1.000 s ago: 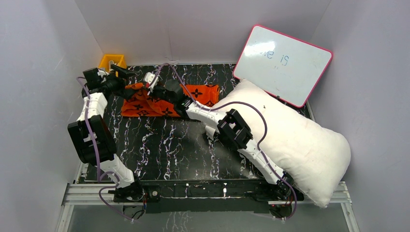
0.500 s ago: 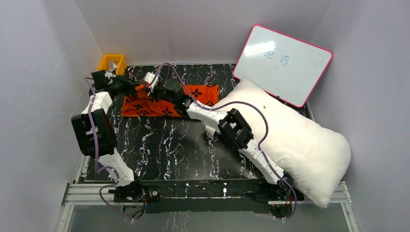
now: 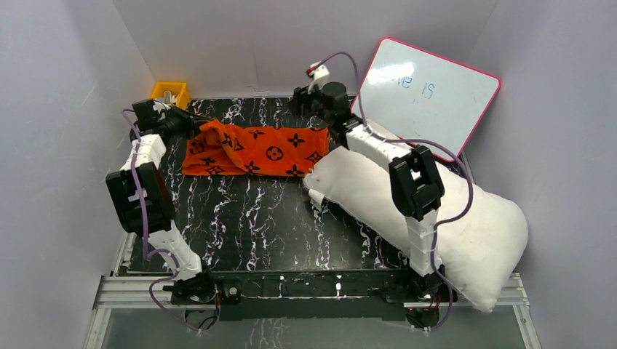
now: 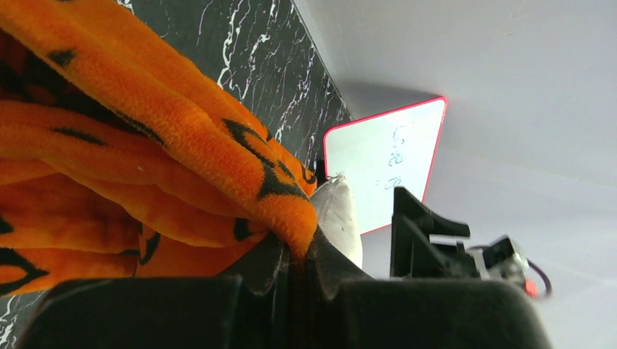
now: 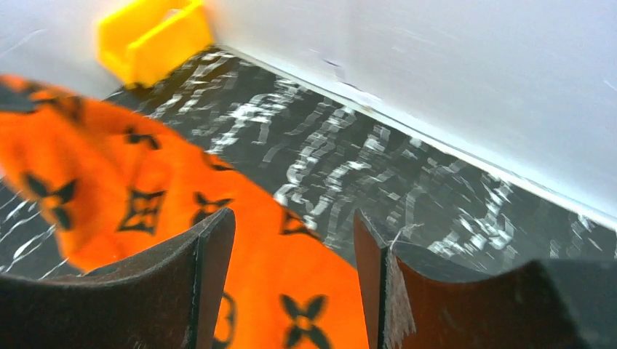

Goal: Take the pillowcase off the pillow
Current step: Fold the pillowcase at the center of the board.

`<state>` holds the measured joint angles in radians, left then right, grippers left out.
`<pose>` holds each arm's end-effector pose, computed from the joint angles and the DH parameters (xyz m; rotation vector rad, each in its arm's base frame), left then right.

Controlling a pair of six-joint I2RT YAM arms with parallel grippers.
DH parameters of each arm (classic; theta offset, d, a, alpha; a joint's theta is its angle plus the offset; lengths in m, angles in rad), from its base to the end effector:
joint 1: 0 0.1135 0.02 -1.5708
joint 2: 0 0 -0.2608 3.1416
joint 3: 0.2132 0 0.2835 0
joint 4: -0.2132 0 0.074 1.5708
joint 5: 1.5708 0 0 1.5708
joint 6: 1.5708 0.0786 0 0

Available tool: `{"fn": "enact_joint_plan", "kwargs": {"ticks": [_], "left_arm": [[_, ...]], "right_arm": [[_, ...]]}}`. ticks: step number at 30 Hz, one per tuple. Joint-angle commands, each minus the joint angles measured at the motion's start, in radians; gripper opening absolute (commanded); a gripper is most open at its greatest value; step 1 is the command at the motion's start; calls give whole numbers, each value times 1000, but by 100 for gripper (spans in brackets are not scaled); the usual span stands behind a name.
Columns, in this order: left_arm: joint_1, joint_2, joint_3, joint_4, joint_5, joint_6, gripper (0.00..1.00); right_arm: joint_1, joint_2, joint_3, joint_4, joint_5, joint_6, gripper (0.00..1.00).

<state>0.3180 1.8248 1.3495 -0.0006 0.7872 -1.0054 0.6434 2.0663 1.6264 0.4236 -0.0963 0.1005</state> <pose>0.4681 0.0955 0.2332 -0.8503 1.9365 -1.2228 0.4535 0.3495 0.2767 -0.5096 1.5439 0.6536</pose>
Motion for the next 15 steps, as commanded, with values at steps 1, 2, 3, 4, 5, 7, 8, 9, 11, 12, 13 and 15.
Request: {"fn": "enact_joint_plan", "kwargs": {"ticks": [1, 2, 3, 4, 5, 7, 8, 9, 11, 12, 13, 15], "left_arm": [[3, 21, 85, -28, 47, 34, 0], [3, 29, 100, -35, 47, 46, 0], [3, 35, 115, -51, 48, 55, 0], [3, 42, 131, -58, 46, 65, 0], [3, 52, 148, -68, 47, 77, 0], [3, 69, 188, -89, 47, 102, 0], [3, 79, 206, -98, 48, 115, 0], [3, 88, 225, -104, 45, 126, 0], [3, 104, 255, -100, 42, 141, 0], [3, 112, 272, -99, 40, 146, 0], [3, 121, 293, -95, 41, 151, 0], [3, 134, 323, -81, 39, 158, 0]], "right_arm": [[-68, 67, 167, -304, -11, 198, 68], [-73, 96, 215, -367, -23, 208, 68], [-74, 120, 261, -412, -40, 215, 68], [-74, 143, 313, -496, -61, 221, 68], [-75, 162, 344, -541, -76, 232, 68], [-75, 186, 375, -604, -105, 251, 69], [-75, 192, 378, -625, -119, 257, 69], [-75, 194, 375, -640, -134, 263, 69], [-75, 198, 365, -663, -168, 276, 70], [-76, 201, 363, -677, -184, 279, 71], [-75, 208, 367, -692, -198, 280, 71], [-76, 230, 380, -731, -216, 277, 73]]}}
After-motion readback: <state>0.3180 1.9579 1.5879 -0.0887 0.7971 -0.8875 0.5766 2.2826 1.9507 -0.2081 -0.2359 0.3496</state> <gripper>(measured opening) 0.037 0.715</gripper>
